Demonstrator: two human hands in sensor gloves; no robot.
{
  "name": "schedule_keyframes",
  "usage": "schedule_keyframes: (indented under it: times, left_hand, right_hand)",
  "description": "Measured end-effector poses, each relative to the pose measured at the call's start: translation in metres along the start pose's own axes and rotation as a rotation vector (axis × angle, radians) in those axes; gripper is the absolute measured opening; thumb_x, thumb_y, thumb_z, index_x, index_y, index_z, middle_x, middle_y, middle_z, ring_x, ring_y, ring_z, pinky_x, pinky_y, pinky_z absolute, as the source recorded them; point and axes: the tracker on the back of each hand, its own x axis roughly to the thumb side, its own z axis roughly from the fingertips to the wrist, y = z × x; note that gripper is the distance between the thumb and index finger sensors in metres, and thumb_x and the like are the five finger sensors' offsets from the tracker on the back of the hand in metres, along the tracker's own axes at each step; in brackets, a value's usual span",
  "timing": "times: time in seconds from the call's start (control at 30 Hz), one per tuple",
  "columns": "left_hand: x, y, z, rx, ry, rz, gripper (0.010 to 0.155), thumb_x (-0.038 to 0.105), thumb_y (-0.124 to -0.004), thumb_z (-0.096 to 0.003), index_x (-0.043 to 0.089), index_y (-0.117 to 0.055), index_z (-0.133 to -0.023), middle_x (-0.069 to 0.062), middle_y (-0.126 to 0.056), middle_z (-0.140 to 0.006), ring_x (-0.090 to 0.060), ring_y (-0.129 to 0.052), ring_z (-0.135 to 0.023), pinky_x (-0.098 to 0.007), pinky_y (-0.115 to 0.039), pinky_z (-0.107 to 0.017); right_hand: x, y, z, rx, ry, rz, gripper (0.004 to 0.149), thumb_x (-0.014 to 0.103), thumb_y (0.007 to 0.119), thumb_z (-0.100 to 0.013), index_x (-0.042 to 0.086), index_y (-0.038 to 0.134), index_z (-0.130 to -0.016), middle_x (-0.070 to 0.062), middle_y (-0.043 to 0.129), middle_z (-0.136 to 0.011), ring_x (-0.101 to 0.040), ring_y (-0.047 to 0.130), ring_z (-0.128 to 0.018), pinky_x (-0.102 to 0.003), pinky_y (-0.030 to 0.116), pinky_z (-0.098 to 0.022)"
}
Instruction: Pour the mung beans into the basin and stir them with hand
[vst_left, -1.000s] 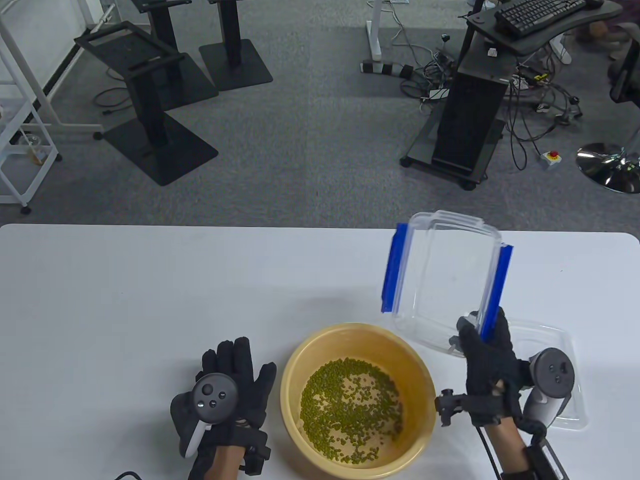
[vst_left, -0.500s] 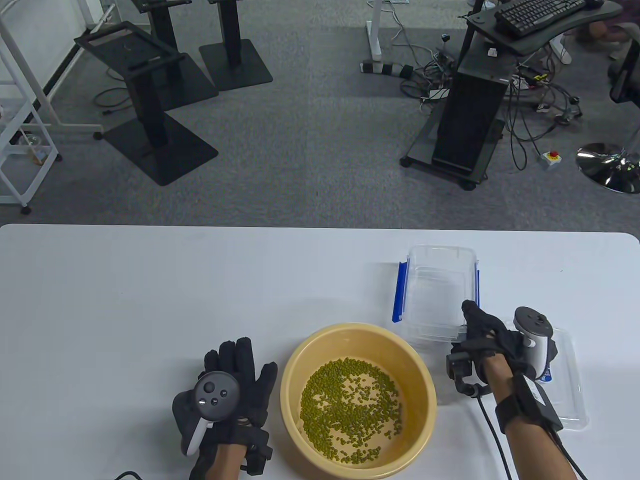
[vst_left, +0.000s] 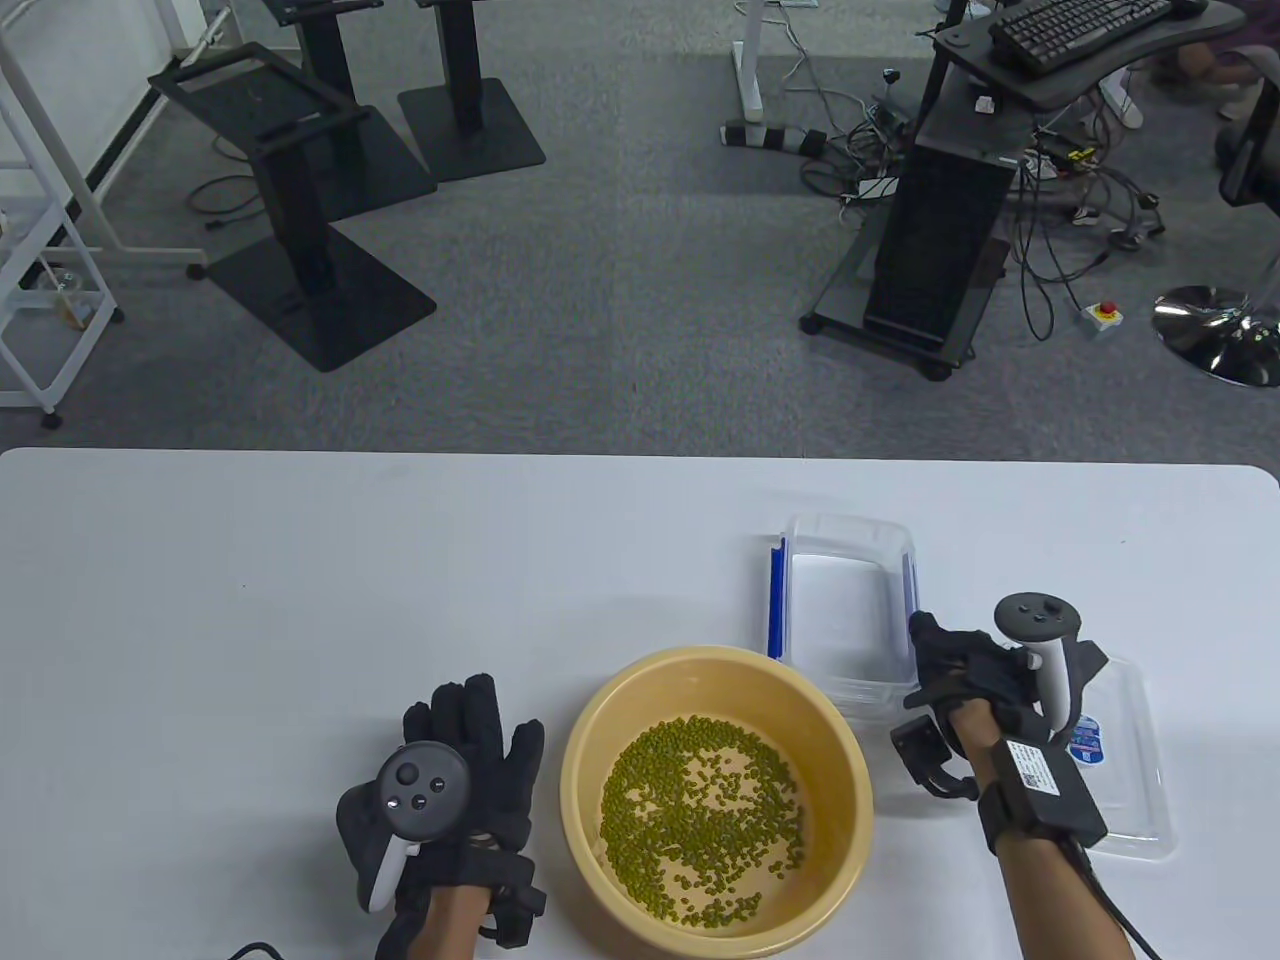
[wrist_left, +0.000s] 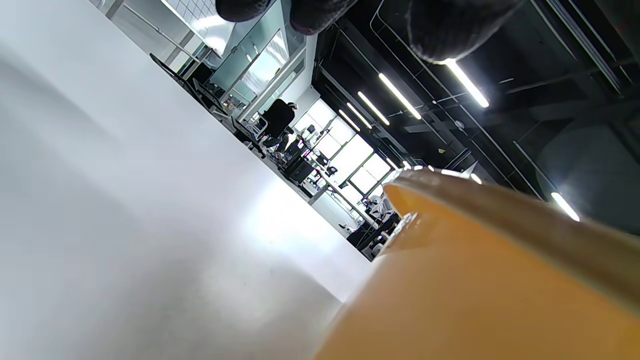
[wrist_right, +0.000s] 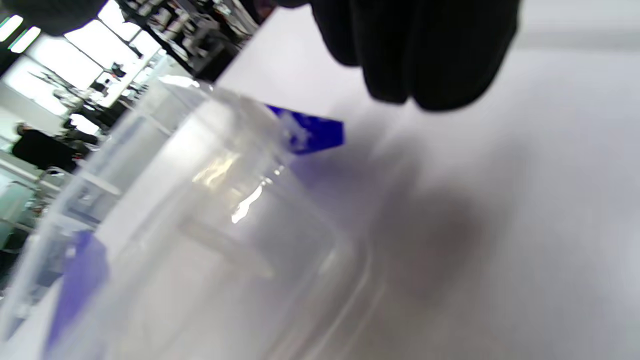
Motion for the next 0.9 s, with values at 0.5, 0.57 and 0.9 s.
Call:
schedule_keyframes:
  times: [0.5,0.57,0.9]
  left_hand:
    - [0.014,-0.037,-0.004,-0.126,-0.035,0.205,0.077,0.049,-0.068,-0.0577,-0.001,-0.048,-0.112,-0.044,-0.060,-0.101,-0.054,-0.095,-0.050,-0.055,-0.082,-0.025]
    - [0.011,-0.049,-0.002,-0.278,0.048,0.258,0.079,0.048,-0.068,-0.0582,-0.003,-0.041,-0.112,-0.047,-0.064,-0.097,-0.047,-0.099,-0.040,-0.049,-0.084,-0.018]
    - [0.006,-0.057,-0.002,-0.336,0.154,0.493,0.066,0.034,-0.063,-0.0589,-0.007,-0.047,-0.109,-0.052,-0.076,-0.080,-0.036,-0.103,-0.007,-0.035,-0.086,0.003]
  right_hand:
    - [0.088,0.113,0.155,0.785,-0.709,0.639,0.057,0.044,0.066,-0.036,0.010,0.080,-0.079,-0.017,0.072,-0.083,-0.039,0.067,-0.084,-0.061,0.057,-0.062]
    - [0.079,0.155,0.166,0.844,-0.614,0.741,0.055,0.038,0.069,-0.034,0.006,0.082,-0.078,-0.020,0.071,-0.083,-0.042,0.065,-0.083,-0.063,0.054,-0.062]
    - [0.074,0.228,0.187,1.164,-0.443,1.149,0.060,0.034,0.065,-0.038,0.032,0.052,-0.097,0.005,0.031,-0.105,-0.024,0.024,-0.098,-0.046,0.030,-0.076]
